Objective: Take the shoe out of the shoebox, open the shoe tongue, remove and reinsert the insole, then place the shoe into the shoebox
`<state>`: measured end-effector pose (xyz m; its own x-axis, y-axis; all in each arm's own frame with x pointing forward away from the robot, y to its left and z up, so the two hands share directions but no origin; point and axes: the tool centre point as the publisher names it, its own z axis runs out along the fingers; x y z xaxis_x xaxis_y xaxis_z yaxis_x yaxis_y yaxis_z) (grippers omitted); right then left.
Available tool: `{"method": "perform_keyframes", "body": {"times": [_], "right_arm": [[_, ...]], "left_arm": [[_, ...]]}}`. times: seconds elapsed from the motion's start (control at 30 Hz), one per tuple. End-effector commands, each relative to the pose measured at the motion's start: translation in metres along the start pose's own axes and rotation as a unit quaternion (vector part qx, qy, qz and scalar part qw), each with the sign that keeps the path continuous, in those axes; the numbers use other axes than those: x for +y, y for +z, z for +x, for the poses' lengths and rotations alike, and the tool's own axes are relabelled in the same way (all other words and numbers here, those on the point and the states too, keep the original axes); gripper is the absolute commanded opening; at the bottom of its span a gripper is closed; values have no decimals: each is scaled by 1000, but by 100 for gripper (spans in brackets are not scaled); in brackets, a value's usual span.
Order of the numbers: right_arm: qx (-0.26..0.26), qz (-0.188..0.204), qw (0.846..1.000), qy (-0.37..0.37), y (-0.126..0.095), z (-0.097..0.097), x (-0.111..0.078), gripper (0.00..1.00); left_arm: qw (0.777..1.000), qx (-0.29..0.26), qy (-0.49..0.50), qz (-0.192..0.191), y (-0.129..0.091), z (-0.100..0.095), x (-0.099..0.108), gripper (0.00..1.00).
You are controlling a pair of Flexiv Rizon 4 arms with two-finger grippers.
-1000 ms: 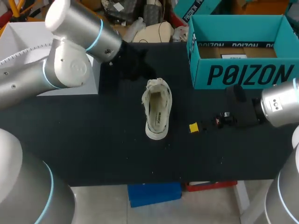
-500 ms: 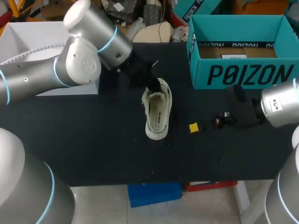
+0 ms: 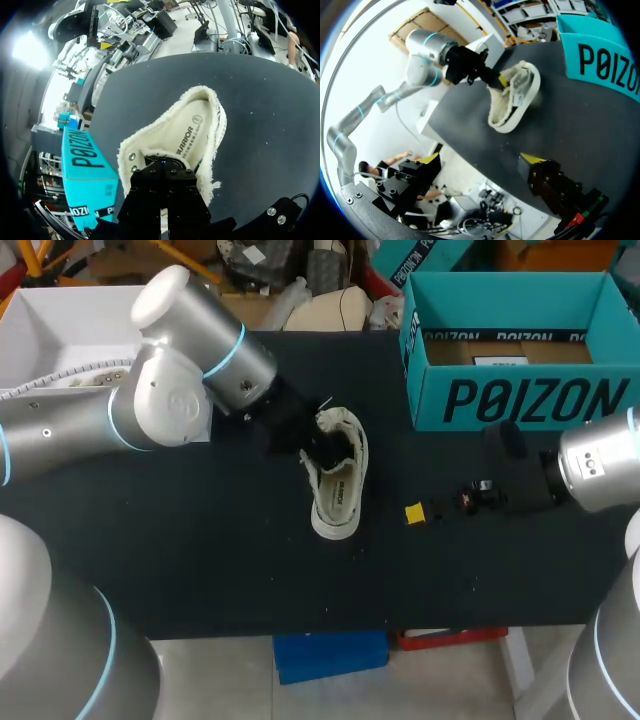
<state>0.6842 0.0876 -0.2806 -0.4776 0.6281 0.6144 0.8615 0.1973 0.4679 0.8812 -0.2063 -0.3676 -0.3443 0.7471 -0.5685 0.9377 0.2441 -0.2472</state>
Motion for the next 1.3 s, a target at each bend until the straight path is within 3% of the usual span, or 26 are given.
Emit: {"method": "perform_keyframes", "body": {"times": [0.03, 0.17, 0.43, 0.57, 0.9, 1.1, 1.3], "right_arm": [[-1, 1, 1000, 1, 1, 1, 0, 100], [-1, 1, 1000, 1, 1, 1, 0, 100], [-1, 1, 1000, 1, 1, 1, 0, 100], [-1, 1, 1000, 1, 1, 1, 0, 100], [-1, 1, 1000, 1, 1, 1, 0, 100], [-1, 1, 1000, 1, 1, 1, 0, 100], [-1, 1, 1000, 1, 1, 1, 0, 100]], "left_arm": [[1000, 7, 0, -1, 6, 2, 0, 0], [1000, 21, 0, 6, 0, 6, -5, 0], [998, 42, -15, 44, -58, -2, -24, 0], [999, 37, 6, 36, -69, -14, -24, 0], [997, 50, 48, 20, -23, -32, -6, 0], [994, 89, 61, 18, 2, -22, -1, 0], [993, 98, 59, 19, 12, -10, -2, 0]]}}
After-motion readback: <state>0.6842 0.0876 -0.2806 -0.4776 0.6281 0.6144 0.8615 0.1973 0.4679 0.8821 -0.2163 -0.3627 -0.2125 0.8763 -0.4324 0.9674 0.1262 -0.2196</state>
